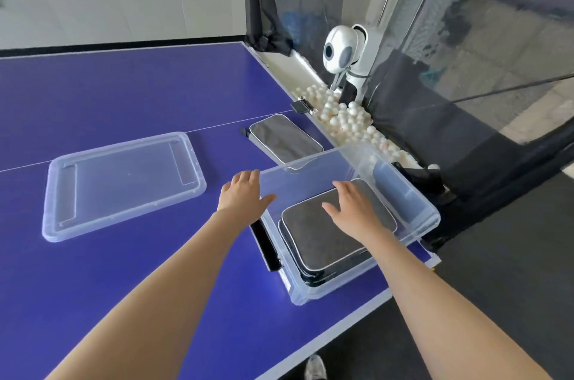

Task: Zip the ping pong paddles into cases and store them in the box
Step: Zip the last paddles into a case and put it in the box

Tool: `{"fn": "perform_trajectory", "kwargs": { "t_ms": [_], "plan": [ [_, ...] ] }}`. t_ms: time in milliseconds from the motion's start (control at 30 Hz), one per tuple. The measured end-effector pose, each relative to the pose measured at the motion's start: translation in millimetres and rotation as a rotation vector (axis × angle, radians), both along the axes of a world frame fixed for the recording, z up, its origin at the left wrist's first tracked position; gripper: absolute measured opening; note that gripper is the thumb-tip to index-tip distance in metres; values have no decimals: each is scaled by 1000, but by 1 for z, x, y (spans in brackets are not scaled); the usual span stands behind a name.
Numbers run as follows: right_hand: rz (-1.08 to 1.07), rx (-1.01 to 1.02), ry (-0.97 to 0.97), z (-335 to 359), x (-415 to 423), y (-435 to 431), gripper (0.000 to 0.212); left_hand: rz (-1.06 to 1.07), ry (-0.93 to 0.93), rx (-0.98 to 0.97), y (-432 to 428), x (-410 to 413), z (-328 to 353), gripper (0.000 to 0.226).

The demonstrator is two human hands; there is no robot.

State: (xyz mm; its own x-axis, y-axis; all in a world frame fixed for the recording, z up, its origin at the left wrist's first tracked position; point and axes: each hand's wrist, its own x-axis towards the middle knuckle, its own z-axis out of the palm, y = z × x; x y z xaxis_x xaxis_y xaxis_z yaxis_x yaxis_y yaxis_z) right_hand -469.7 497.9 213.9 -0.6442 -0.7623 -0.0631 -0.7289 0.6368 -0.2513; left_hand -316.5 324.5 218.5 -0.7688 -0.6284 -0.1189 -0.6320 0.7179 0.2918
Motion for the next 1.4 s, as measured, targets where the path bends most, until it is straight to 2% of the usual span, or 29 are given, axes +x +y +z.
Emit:
{"fn": "perform_trajectory", "kwargs": {
  "t_ms": [233, 533, 700, 1033, 1233, 1400],
  "plan": [
    [139, -16, 2, -6, -98, -60, 58, 151, 32, 25, -23, -81, 1, 67],
    [280, 2, -81, -8, -225, -121, 51, 492, 87, 220, -50, -176, -14, 69],
    [263, -3, -164, -21, -268, -160, 49, 640, 98, 358, -79, -205, -27, 73],
    [109, 93, -390, -83, -321, -243, 66, 847, 200, 641, -145, -261, -96, 64],
    [65, 159, -478, -123, -329, -287, 68, 969, 219, 755, -176, -278, -141, 75],
    [0, 181, -541, -146, -330, -309, 67, 1099, 383, 818, -189, -285, -169, 77]
  ]
}}
